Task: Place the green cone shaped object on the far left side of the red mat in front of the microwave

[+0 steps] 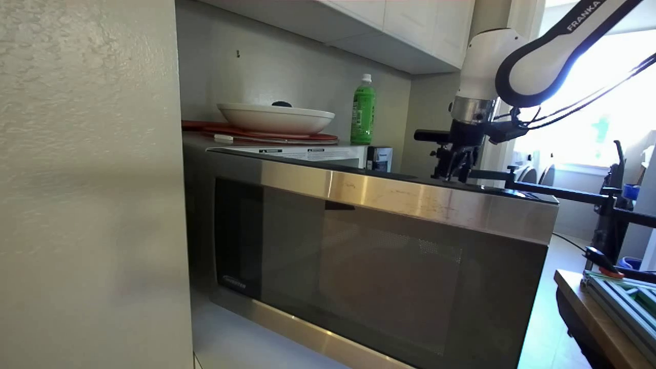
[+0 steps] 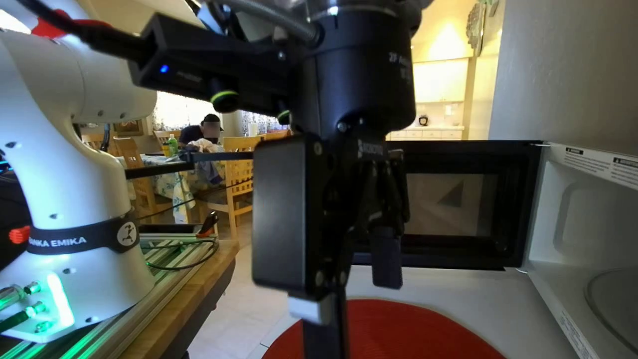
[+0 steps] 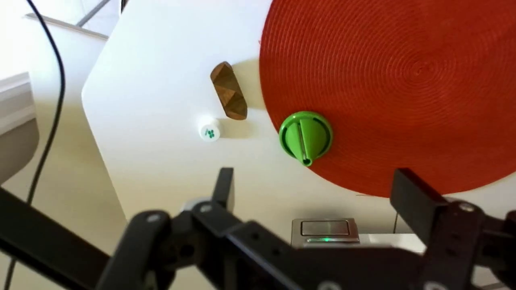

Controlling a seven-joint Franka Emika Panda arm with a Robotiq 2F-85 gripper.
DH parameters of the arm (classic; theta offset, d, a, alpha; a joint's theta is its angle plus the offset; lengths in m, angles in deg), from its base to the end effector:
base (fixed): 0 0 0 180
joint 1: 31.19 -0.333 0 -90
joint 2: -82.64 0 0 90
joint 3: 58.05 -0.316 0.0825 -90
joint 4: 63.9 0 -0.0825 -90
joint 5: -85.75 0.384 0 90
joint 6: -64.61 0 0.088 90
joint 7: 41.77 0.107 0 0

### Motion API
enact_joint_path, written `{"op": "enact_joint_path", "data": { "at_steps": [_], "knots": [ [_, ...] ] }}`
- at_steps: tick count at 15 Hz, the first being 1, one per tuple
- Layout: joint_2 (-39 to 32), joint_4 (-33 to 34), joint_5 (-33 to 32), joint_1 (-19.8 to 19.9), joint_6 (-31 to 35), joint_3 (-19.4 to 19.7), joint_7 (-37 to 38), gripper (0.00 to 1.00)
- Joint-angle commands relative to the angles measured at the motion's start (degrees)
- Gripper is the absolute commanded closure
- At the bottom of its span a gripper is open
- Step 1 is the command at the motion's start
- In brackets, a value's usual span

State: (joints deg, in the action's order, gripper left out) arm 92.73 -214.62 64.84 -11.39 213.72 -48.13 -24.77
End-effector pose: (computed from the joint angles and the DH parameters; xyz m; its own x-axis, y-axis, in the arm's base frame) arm 0.3821 -0.2079 0.3194 0.8641 -0.4734 0.1709 -0.4980 -0.8533 0.1542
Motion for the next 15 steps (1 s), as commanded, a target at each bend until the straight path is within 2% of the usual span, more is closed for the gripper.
{"op": "enact_joint_path", "data": {
  "at_steps": [1, 5, 6, 12, 15],
  "knots": [
    [-4.0, 0.8, -5.7, 1.8, 1.4, -1.0, 12.3, 0.0],
    [-7.6, 0.7, -8.6, 1.3, 5.2, 0.8, 22.5, 0.0],
    [-5.9, 0.1, -6.7, 0.2, 3.0, 1.2, 17.9, 0.0],
    [-7.0, 0.5, -7.1, 0.0, 4.3, 1.7, 20.7, 0.0],
    [-9.8, 1.3, -6.3, -0.2, 7.0, 2.0, 23.0, 0.0]
  ]
}}
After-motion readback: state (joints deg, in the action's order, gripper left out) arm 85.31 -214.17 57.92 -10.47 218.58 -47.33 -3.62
